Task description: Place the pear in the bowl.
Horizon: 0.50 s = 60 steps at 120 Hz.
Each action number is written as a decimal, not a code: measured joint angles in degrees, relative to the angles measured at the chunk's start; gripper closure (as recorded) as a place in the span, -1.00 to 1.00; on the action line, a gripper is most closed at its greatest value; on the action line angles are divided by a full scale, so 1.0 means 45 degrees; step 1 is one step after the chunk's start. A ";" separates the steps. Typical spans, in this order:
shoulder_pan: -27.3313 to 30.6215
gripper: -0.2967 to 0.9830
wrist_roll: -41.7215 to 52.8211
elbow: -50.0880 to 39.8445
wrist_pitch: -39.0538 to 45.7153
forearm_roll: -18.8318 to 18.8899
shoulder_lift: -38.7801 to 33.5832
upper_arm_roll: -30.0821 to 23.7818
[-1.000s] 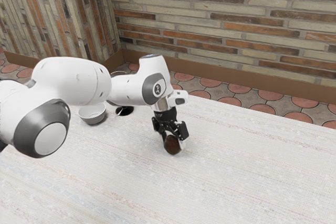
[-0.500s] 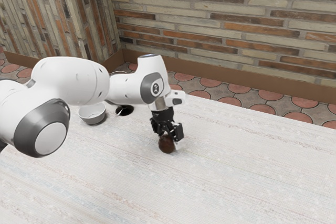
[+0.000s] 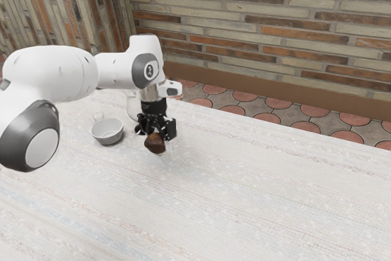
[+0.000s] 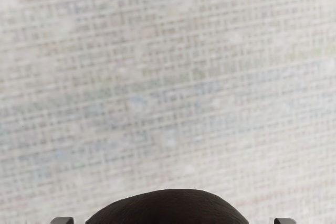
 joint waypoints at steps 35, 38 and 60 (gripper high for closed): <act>0.0595 -0.06 -0.0020 -0.2871 0.1130 0.0054 -0.2177 0.2146; 0.0765 -0.06 -0.0023 -0.2915 0.1353 0.0025 -0.2105 0.2177; 0.1596 -0.05 -0.0049 -0.2489 0.2780 -0.0054 -0.1474 0.2227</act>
